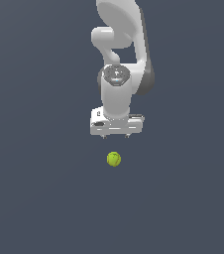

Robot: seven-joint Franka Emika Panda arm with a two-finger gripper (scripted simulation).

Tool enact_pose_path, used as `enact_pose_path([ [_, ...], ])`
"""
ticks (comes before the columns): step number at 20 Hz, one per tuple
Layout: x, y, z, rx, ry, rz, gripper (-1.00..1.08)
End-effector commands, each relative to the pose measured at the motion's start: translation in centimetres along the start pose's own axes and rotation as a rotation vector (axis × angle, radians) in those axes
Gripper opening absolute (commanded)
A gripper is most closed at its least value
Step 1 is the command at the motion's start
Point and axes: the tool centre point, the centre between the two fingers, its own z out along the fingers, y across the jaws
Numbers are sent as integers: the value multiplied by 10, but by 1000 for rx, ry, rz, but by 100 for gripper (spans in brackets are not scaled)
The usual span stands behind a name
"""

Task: Pick up the object and move it to a goal position.

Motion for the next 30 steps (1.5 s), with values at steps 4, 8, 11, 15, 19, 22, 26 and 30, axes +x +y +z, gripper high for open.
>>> enact_pose_path([
  [4,0,-2,-1,-1,-2,-11,100],
  [8,1,-11,-3,-4,-8,-55,100],
  [11,0,-14,-5,-5,-11,-73,100],
  [15,1,-13,-4,-5,-10,-67,100],
  [19,7,-11,2,-6,-6,-51,100],
  [22,14,-8,10,-7,-1,-29,100],
  [26,28,-1,26,-10,9,14,100],
  [30,41,5,43,-14,19,55,100],
])
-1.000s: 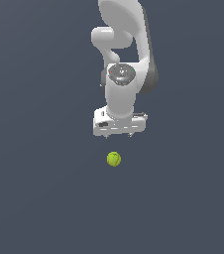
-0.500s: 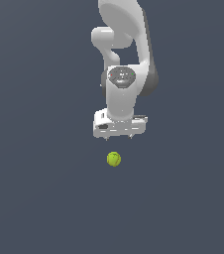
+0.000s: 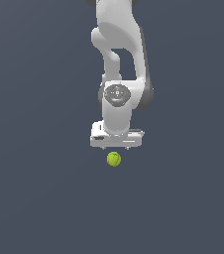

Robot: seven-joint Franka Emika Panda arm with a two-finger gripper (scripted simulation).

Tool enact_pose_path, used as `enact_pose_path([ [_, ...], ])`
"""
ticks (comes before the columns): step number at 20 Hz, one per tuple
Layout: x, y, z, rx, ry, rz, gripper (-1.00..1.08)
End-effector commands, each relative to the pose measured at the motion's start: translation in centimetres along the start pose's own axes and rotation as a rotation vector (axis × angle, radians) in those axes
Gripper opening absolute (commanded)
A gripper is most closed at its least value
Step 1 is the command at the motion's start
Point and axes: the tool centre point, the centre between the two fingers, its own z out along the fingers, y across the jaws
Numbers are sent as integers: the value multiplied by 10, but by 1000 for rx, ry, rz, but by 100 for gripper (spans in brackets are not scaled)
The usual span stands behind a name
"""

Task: Pick up the object and move it to a goal position.

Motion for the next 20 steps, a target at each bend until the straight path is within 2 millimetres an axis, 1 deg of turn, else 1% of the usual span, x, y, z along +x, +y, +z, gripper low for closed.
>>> enact_pose_path([
  [1,7,3,9,-3,6,23,100],
  [6,14,7,20,-6,12,48,100],
  [13,14,7,25,-6,11,50,100],
  [16,15,8,36,-6,12,50,100],
  [20,14,8,59,-6,13,52,100],
])
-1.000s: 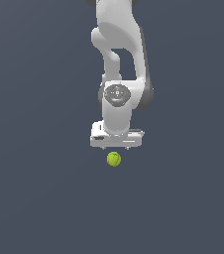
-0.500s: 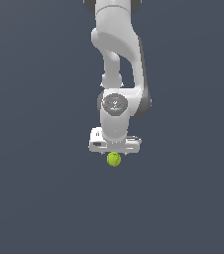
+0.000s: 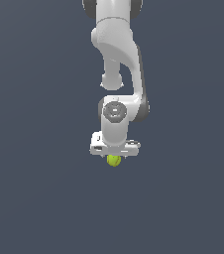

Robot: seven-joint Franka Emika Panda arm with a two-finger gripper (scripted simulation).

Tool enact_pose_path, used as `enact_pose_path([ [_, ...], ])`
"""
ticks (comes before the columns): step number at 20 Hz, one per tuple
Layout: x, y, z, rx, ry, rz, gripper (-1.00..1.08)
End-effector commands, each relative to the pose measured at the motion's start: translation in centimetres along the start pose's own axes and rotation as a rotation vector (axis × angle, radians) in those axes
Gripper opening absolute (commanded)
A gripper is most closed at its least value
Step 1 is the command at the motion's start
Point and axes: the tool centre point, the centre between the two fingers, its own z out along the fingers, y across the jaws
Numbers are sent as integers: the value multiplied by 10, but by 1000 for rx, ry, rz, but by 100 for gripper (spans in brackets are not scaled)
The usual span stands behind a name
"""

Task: Pick up the object and move it to a goal position.

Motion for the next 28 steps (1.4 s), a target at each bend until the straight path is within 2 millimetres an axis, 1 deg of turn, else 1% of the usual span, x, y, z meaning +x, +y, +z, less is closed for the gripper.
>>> enact_pose_path([
  [1,0,0,13,0,0,1,100],
  [4,0,0,21,0,0,1,100],
  [7,1,0,22,0,0,1,100],
  [8,1,0,22,0,0,1,-100],
  [20,1,0,20,0,0,1,-100],
  [24,4,0,10,0,0,1,-100],
  [28,9,-1,-11,0,0,1,-100],
])
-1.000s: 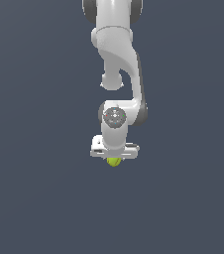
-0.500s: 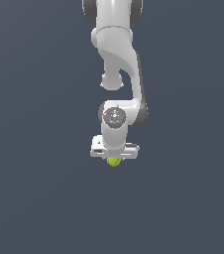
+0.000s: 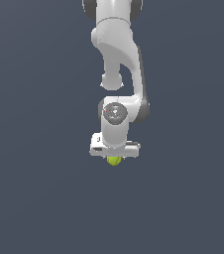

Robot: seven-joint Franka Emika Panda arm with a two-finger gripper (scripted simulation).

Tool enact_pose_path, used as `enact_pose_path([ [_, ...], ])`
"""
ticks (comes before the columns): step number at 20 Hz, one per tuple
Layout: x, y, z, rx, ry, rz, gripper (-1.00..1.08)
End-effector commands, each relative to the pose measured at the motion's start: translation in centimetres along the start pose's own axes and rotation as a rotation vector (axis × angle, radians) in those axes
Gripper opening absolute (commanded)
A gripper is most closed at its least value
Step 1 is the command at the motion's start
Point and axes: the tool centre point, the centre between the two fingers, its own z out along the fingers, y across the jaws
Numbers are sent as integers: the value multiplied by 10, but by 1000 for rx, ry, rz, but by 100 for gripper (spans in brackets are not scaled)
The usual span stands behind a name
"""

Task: Pick up the object and move it to a goal position.

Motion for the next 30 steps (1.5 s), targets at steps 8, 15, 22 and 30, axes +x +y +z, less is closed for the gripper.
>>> enact_pose_path([
  [8,19,-3,-77,0,3,0,-100],
  [15,37,-5,-149,0,3,0,-100],
  [22,55,-8,-211,0,3,0,-100],
  [30,66,-9,-248,0,3,0,-100],
])
